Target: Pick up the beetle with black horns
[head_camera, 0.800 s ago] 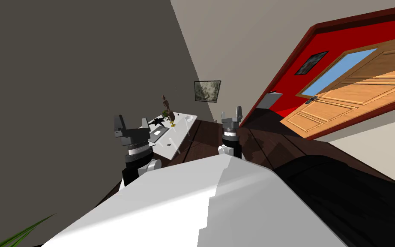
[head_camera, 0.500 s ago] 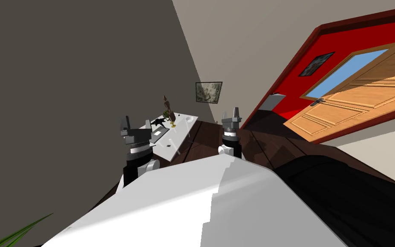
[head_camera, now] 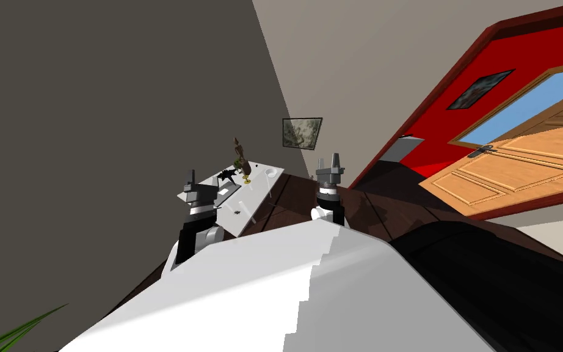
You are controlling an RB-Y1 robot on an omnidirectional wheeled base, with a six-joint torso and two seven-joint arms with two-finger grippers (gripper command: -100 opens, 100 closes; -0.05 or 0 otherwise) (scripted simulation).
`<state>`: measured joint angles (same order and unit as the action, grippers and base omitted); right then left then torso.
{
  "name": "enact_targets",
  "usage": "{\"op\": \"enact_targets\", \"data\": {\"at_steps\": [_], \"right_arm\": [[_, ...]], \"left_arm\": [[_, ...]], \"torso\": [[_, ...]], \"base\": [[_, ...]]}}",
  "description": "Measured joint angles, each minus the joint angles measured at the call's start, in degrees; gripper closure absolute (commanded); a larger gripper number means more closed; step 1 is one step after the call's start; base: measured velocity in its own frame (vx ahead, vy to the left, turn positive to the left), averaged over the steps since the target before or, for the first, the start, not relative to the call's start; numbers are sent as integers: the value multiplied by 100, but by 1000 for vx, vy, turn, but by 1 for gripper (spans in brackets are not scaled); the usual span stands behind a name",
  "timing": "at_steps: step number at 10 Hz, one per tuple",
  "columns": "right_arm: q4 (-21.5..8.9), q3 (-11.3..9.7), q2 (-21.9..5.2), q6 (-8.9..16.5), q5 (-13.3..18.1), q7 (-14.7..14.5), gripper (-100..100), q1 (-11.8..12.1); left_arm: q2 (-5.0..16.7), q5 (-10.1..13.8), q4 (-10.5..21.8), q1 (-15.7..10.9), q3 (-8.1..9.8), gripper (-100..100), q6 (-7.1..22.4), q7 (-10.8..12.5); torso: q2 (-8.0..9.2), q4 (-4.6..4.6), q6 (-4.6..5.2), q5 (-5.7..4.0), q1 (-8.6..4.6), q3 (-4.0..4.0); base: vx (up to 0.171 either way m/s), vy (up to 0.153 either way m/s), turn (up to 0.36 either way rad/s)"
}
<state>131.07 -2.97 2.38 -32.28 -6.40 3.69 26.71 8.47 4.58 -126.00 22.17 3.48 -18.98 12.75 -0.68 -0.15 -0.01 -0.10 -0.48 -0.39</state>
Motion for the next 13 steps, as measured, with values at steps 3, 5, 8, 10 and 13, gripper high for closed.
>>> {"op": "enact_targets", "data": {"at_steps": [3, 5, 8, 10, 13], "right_arm": [[0, 0, -1, 0, 0, 0, 0, -1], [0, 0, 0, 0, 0, 0, 0, 0], [0, 0, -1, 0, 0, 0, 0, -1], [0, 0, 0, 0, 0, 0, 0, -1], [0, 0, -1, 0, 0, 0, 0, -1]], "left_arm": [[79, 130, 258, -97, 204, -100, 428, 219], [173, 271, 680, -300, 441, -100, 766, 435], [222, 387, 885, -353, 617, -100, 1106, 634], [243, 493, 1156, -514, 802, -100, 1444, 784], [311, 674, 1608, -638, 1069, -100, 1879, 1027]], "torso": [[20, 4, 0, 4, 22, 11], [-1, 0, -1, -1, -4, 0], [24, 4, 2, 4, 27, 12], [16, 3, 1, 3, 14, 9], [23, 3, 0, 4, 26, 11]], "base": [[113, -99, 87], [163, -147, 125], [98, -84, 75], [144, -145, 164], [106, -101, 96]]}}
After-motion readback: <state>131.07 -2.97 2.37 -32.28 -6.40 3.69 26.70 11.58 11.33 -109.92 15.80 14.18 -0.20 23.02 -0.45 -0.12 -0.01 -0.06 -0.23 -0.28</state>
